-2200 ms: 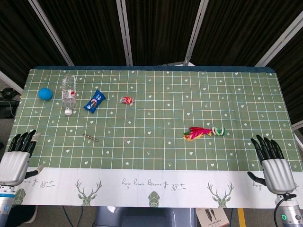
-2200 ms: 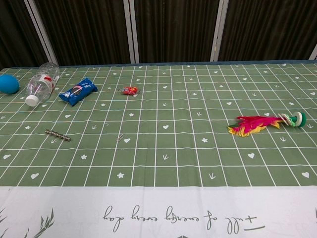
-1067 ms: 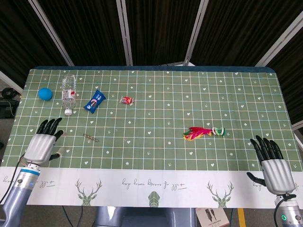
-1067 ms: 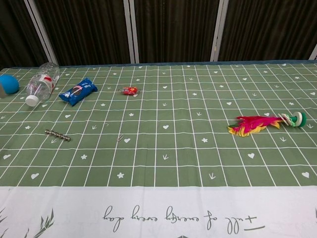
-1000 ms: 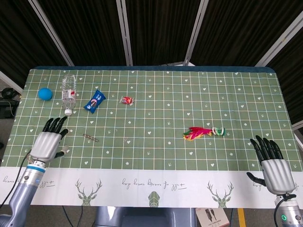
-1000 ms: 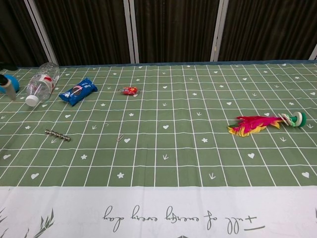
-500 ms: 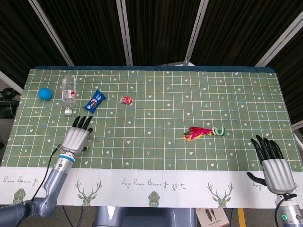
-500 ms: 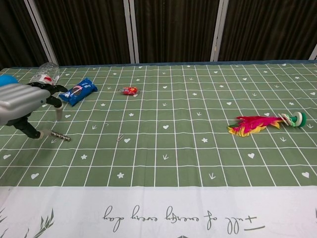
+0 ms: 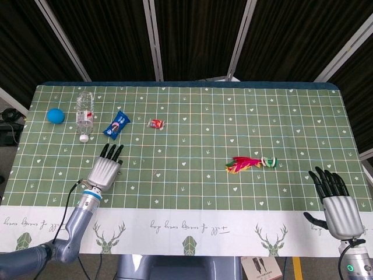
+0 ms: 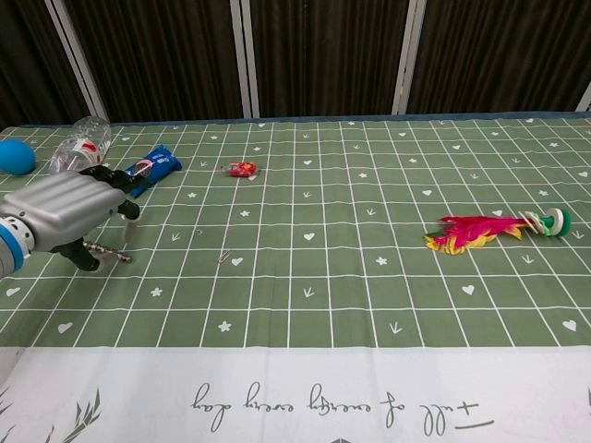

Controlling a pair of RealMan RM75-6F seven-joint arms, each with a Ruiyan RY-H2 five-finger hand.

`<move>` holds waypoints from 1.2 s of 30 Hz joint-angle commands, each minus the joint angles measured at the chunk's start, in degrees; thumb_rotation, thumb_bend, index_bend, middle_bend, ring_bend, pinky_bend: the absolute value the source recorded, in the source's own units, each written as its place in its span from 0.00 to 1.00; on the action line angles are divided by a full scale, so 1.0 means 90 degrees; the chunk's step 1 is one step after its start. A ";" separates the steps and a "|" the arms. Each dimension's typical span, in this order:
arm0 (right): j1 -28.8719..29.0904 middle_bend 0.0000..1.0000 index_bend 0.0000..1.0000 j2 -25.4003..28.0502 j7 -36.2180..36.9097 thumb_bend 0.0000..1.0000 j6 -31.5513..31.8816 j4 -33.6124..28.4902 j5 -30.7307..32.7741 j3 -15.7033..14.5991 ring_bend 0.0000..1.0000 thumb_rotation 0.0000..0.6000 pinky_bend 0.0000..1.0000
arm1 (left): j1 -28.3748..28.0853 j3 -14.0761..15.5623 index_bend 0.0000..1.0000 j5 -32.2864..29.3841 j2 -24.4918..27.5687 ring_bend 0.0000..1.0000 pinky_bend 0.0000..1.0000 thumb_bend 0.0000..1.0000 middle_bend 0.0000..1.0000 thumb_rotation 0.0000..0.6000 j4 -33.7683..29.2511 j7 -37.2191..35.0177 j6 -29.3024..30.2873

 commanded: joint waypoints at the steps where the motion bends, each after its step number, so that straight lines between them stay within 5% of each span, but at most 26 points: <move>1: 0.0002 0.00 0.00 -0.0001 -0.0001 0.05 -0.0009 -0.0003 0.0010 0.0003 0.00 1.00 0.08 | -0.0044 0.0010 0.45 -0.0006 -0.0090 0.00 0.00 0.30 0.00 1.00 0.0099 -0.0051 -0.0024; 31: 0.0003 0.00 0.00 0.0005 0.0039 0.05 -0.0019 -0.0007 0.0045 0.0018 0.00 1.00 0.08 | -0.0290 0.0014 0.51 -0.0522 -0.0451 0.00 0.00 0.32 0.00 1.00 0.0563 0.0228 -0.0203; 36: -0.0005 0.00 0.00 0.0008 0.0035 0.05 -0.0014 -0.0016 0.0060 0.0020 0.00 1.00 0.08 | -0.0294 0.0040 0.56 -0.0525 -0.0441 0.00 0.00 0.40 0.00 1.00 0.0535 0.0196 -0.0172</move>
